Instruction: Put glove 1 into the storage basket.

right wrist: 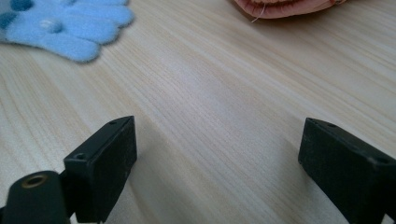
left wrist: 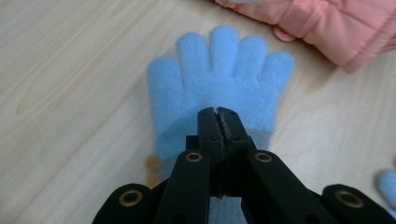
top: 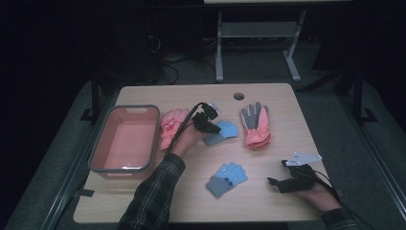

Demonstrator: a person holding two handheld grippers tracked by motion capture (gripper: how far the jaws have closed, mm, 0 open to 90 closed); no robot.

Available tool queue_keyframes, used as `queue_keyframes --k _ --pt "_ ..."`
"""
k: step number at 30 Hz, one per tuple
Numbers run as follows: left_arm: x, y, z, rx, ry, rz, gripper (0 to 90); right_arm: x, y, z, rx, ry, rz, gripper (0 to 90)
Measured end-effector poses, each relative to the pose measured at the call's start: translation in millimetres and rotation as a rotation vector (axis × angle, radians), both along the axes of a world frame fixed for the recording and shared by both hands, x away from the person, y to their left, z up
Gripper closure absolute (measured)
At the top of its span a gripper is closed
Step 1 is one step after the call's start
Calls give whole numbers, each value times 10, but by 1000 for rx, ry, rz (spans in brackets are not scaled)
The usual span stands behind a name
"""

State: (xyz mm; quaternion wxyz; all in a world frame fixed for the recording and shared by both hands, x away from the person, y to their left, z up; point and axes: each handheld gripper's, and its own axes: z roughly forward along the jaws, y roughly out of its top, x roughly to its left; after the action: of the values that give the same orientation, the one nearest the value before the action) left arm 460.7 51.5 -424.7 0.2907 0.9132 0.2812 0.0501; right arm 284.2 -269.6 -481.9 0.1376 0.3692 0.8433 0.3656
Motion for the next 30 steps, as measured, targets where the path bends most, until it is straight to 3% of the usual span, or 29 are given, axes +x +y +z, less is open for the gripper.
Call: queue_keyframes --k 6,8,9,18,25,30 --pt "-255 73 85 -2 7 49 894 1 -1 0 -2 -1 1 109" --pt "-298 80 83 3 3 57 893 1 0 0 -1 0 0 108" --pt "-396 95 86 9 9 77 894 1 -1 0 -1 -1 0 109" --pt "-808 200 14 29 13 115 893 1 0 0 -1 -1 0 109" --pt "-1004 294 -82 13 29 116 893 1 0 0 -1 -1 0 108" --pt "-1077 356 -37 -20 40 110 894 1 1 0 -1 0 -1 108"
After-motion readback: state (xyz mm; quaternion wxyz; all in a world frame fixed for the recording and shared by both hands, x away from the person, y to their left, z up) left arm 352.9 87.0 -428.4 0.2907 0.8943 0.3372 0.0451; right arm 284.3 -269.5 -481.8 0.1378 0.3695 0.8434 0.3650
